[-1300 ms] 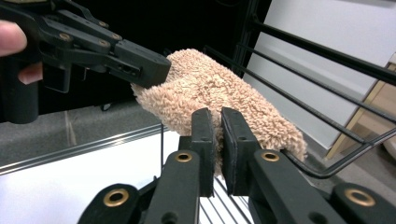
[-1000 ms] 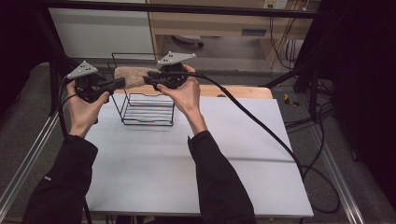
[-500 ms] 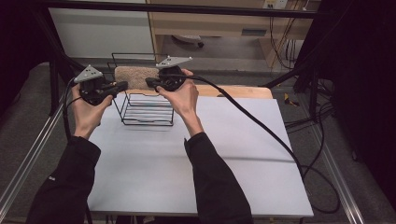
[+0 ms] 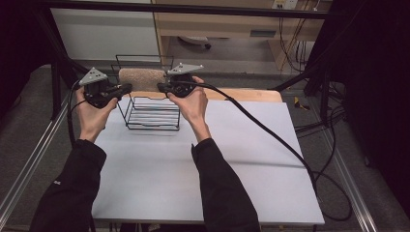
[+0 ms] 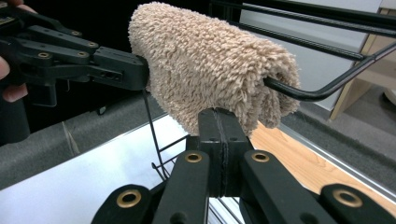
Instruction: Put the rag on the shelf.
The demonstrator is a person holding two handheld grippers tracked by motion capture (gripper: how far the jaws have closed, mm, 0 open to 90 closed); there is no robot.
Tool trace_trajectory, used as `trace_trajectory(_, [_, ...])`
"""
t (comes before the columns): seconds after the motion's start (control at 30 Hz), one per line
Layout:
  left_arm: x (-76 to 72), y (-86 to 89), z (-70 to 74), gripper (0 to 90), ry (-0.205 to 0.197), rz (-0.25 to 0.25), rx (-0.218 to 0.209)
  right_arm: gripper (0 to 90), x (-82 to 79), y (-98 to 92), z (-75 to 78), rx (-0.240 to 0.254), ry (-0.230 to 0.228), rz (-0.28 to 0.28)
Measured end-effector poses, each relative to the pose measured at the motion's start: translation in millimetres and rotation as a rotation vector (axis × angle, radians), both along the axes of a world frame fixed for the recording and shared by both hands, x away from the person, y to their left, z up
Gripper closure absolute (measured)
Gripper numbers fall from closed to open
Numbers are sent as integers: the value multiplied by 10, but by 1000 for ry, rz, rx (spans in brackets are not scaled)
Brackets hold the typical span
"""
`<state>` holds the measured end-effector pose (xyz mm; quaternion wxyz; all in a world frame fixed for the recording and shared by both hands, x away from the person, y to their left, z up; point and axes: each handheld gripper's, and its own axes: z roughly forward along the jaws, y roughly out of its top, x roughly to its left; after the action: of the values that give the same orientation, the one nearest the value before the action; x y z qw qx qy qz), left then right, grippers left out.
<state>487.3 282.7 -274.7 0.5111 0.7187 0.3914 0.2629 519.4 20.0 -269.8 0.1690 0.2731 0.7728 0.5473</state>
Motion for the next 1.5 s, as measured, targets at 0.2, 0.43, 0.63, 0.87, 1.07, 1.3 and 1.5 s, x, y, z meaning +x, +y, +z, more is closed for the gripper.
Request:
trace_trajectory(0.2, [-37, 14, 12, 898, -2, -8, -10, 900, -40, -11, 35, 12, -9, 15])
trace_trajectory(0.43, [-95, 10, 48, 861, 4, -13, -13, 852, -114, -40, 91, 23, -18, 38])
trace_trajectory(0.63, [-191, -23, 77, 787, 13, -26, -10, 777, -192, -87, 160, 21, -28, 42])
trace_trajectory(0.87, [-321, -49, 8, 625, 35, -40, -6, 638, -337, -171, 246, -9, -39, 48])
trace_trajectory(1.07, [-407, -56, -139, 498, 80, -59, -9, 514, -417, -305, 224, -9, -23, 30])
trace_trajectory(1.3, [-497, -89, -342, 378, 112, -88, 2, 354, -459, -508, 64, -27, -3, 9])
trace_trajectory(1.5, [-570, -126, -518, 291, 142, -113, 30, 210, -494, -717, -67, -33, 13, -17])
